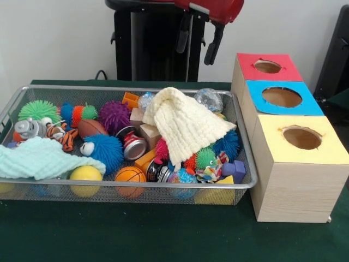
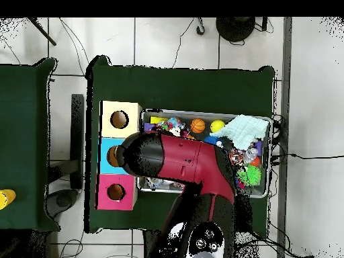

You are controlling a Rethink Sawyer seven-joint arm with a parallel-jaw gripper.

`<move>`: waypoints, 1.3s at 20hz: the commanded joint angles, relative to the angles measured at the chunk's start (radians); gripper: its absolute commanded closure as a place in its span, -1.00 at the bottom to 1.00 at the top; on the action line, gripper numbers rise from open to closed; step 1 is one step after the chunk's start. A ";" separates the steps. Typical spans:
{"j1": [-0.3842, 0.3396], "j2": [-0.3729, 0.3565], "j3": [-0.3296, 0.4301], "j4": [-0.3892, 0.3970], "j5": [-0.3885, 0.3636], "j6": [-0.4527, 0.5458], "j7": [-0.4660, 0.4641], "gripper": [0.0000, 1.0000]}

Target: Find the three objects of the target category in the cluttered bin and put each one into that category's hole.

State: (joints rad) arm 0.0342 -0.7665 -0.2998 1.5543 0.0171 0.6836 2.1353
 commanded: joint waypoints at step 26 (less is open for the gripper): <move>-0.153 0.150 0.088 0.076 -0.081 -0.378 0.036 -1.00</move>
State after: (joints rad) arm -0.0646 -0.6897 -0.3002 1.5546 0.0157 0.4061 2.1353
